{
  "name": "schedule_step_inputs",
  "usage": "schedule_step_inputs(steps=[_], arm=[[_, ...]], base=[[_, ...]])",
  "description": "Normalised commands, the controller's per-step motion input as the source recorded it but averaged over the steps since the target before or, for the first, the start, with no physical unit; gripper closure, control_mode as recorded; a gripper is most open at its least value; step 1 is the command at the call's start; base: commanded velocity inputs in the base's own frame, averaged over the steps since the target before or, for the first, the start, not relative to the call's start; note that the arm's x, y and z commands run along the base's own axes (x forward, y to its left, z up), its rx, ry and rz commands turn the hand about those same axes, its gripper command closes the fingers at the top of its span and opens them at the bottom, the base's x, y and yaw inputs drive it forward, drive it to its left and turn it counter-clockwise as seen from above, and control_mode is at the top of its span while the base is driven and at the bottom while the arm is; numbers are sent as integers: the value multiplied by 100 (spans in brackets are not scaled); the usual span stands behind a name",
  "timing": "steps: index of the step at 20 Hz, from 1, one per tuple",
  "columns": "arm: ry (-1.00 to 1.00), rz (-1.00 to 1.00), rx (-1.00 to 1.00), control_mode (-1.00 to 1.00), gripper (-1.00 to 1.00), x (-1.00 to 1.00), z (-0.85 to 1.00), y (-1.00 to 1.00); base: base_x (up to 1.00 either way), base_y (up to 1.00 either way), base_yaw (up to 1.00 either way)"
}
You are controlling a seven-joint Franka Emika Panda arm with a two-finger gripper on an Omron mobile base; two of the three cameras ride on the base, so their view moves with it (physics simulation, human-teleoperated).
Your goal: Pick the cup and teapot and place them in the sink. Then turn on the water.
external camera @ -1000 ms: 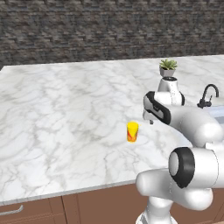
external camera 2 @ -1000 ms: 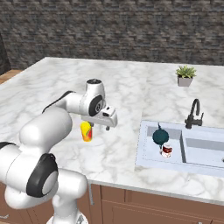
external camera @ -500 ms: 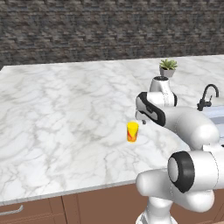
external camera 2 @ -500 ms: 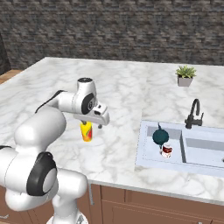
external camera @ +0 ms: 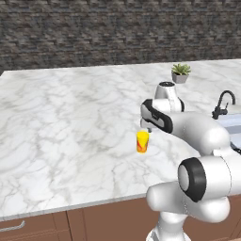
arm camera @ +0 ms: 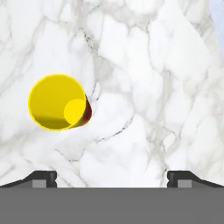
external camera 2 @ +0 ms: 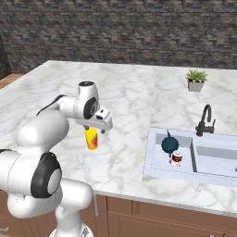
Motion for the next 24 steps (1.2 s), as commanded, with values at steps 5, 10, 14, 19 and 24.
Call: schedule_step_inputs(steps=[5, 10, 14, 19, 24], arm=[[0, 2, 0, -100, -100, 16, 0, 0], [0, 1, 0, -100, -100, 8, 0, 0], [0, 2, 0, -100, -100, 0, 0, 0], [0, 2, 0, -100, -100, 5, 0, 0], [0, 2, 0, -100, -100, 8, 0, 0]], base=[[0, 0, 0], [0, 0, 0], [0, 0, 0], [0, 0, 0], [0, 0, 0]])
